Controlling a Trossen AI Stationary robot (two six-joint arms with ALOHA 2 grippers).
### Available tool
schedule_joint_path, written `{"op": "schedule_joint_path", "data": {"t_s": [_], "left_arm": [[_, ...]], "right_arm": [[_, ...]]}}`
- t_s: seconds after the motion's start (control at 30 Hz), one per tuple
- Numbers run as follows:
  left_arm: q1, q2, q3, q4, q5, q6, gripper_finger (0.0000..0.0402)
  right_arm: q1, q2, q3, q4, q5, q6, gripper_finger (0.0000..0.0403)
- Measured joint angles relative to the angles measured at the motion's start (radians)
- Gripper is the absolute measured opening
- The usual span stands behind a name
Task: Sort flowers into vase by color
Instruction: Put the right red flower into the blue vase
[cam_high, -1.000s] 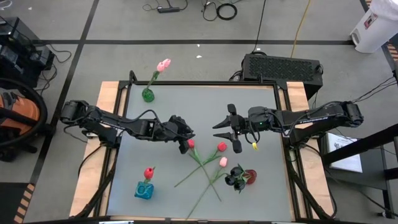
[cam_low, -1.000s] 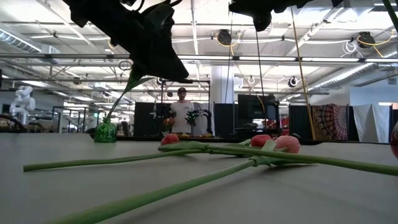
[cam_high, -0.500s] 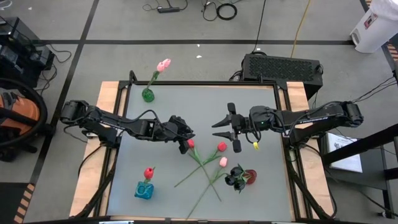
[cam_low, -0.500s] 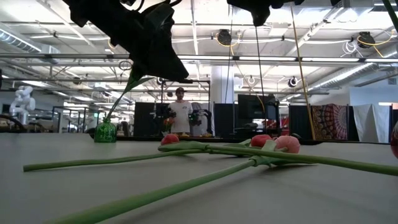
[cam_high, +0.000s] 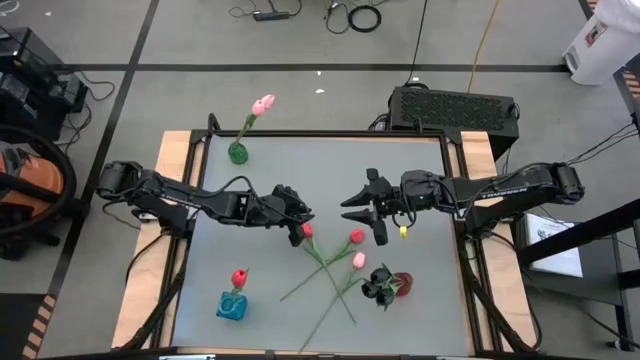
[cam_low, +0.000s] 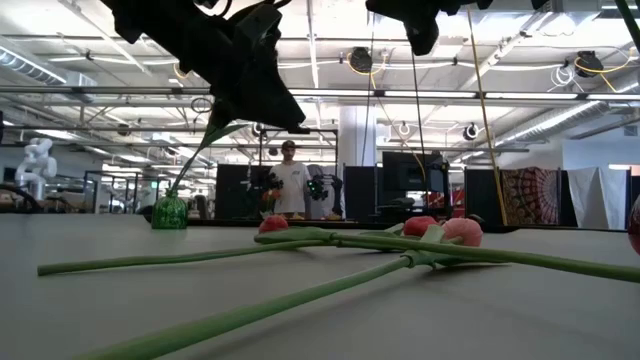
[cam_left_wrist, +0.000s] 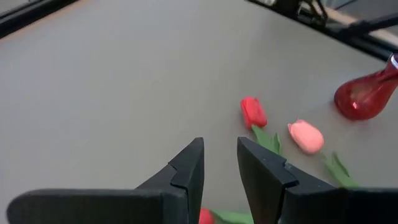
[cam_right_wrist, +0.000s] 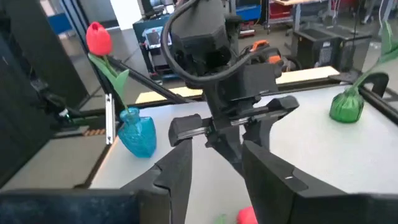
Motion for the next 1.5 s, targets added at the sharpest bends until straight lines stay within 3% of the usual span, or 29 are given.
{"op": "schedule_joint_path", "data": {"t_s": [0.17,0.4,0.57,0.7,0.93,1.5], "left_arm": [[0.011,0.0,0.001,0.034,-0.004,0.0,0.0102],[0.011,0.0,0.001,0.054,-0.004,0.0,0.0102],[0.011,0.0,0.001,0.056,-0.035,0.0,0.0102],[0.011,0.0,0.001,0.055,-0.048,0.0,0.0102],[0.011,0.0,0.001,0.053,-0.049,0.0,0.0102],[0.011,0.0,0.001,0.043,-0.05,0.0,0.0102]], "right_arm": [[-0.001,0.0,0.002,-0.051,0.0,-0.015,0.0132],[-0.042,0.051,0.193,-0.588,0.007,-0.22,0.0132],[-0.041,0.109,0.371,-0.809,0.007,-0.413,0.0132],[-0.042,0.153,0.44,-0.853,0.008,-0.579,0.0132],[-0.042,0.223,0.445,-0.861,0.013,-0.872,0.0132],[-0.042,0.423,0.444,-0.947,0.0,-0.821,0.0132]]}}
